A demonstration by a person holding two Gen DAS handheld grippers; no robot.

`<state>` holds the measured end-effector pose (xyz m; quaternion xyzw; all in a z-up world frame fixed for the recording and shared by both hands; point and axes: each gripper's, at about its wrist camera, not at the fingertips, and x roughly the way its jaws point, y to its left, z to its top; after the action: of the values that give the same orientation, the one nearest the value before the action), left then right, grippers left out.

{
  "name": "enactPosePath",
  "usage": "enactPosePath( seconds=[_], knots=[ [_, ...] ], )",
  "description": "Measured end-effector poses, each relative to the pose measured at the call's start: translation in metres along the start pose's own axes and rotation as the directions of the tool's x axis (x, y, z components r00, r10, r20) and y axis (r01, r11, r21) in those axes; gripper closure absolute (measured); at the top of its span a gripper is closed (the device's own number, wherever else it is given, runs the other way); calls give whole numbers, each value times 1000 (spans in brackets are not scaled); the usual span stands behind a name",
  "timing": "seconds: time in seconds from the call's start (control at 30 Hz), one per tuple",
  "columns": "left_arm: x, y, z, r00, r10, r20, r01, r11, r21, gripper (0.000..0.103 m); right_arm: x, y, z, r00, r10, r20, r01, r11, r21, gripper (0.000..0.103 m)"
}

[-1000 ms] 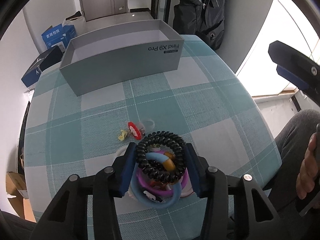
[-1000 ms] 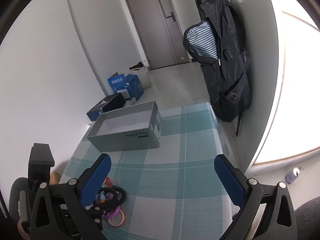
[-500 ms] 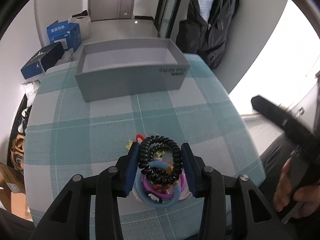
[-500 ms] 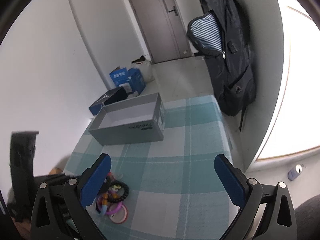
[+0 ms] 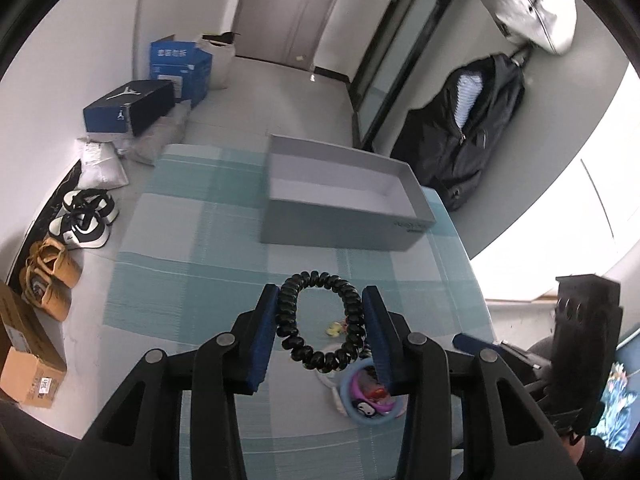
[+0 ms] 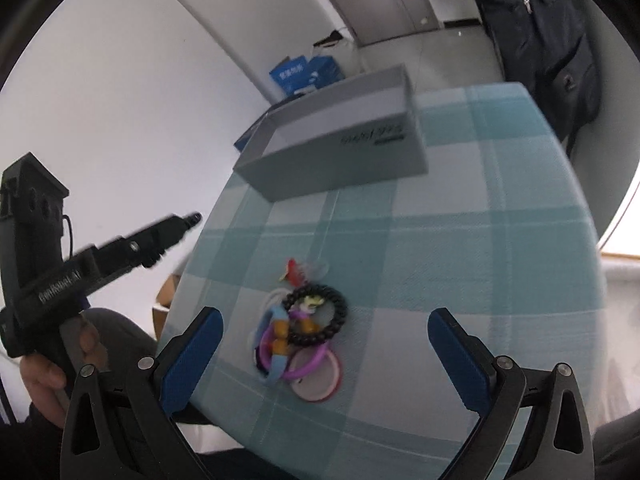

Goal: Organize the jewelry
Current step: 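Lift the black coil with the left tool while the right tool grasps the light blue bangle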

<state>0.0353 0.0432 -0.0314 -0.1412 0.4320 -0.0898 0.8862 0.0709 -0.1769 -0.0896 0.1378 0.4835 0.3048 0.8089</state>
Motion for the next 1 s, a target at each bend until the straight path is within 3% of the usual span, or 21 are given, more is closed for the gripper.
enactPosePath(
  seconds=[0.2,0.37,0.5,0.77,1.0],
  knots=[
    [-3,16,0,1000,-5,-1,5,999,-34,67,11,30,-10,999,7,-52,-13,993,-115,14],
    [-8,26,0,1000,-14,-2,13,998,-63,67,14,50,-25,997,-10,-81,-6,980,-197,42],
    [-10,29,0,1000,-18,2,18,998,-68,67,15,54,-27,996,-40,-75,23,975,-220,54],
    [-12,32,-1,1000,-25,2,25,998,-65,67,22,57,-30,993,-78,-87,54,968,-244,93],
    [-13,31,-1,1000,-23,1,23,998,-64,67,10,57,-26,999,-27,-46,16,972,-232,97]
  ],
)
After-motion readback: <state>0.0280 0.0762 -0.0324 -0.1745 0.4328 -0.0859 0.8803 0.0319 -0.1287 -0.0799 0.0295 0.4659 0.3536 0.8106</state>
